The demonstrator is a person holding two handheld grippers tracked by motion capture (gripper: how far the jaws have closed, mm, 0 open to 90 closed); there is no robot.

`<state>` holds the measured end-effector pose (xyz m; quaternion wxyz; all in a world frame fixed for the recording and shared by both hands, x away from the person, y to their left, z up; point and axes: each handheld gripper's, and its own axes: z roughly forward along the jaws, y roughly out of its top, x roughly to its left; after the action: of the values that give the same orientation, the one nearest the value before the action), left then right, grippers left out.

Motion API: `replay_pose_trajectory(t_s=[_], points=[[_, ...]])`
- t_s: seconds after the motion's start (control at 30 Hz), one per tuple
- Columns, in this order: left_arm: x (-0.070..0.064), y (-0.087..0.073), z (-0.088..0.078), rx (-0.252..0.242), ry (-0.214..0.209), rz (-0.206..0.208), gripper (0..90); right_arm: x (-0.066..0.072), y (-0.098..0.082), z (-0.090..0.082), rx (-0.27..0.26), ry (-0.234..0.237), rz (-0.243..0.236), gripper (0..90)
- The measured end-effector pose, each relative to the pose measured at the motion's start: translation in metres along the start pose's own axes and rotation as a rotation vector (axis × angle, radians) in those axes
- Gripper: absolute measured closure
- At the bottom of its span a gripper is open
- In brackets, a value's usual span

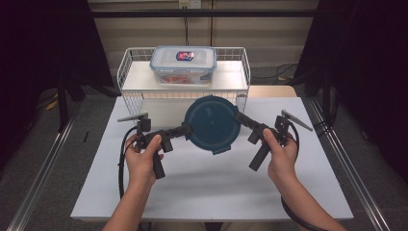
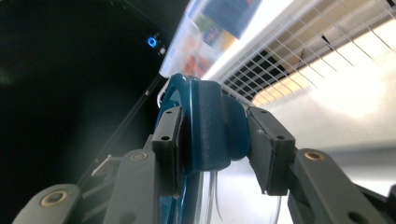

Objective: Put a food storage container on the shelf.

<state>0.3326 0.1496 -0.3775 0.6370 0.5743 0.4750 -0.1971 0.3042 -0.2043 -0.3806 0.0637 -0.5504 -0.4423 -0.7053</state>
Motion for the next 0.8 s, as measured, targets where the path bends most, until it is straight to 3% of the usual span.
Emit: replay_pose_trajectory(t_s=[0.27,0.8], points=[[-0.009,0.012,-0.003,-0.035,-0.008,0.022,56.9,0.011,0.006,0.009,-0.055,0.019,-0.018,58.4],[-0.026,0.042,-0.016,-0.095,-0.026,0.059,57.0,0.040,0.024,0.037,-0.111,0.067,-0.085,58.4]])
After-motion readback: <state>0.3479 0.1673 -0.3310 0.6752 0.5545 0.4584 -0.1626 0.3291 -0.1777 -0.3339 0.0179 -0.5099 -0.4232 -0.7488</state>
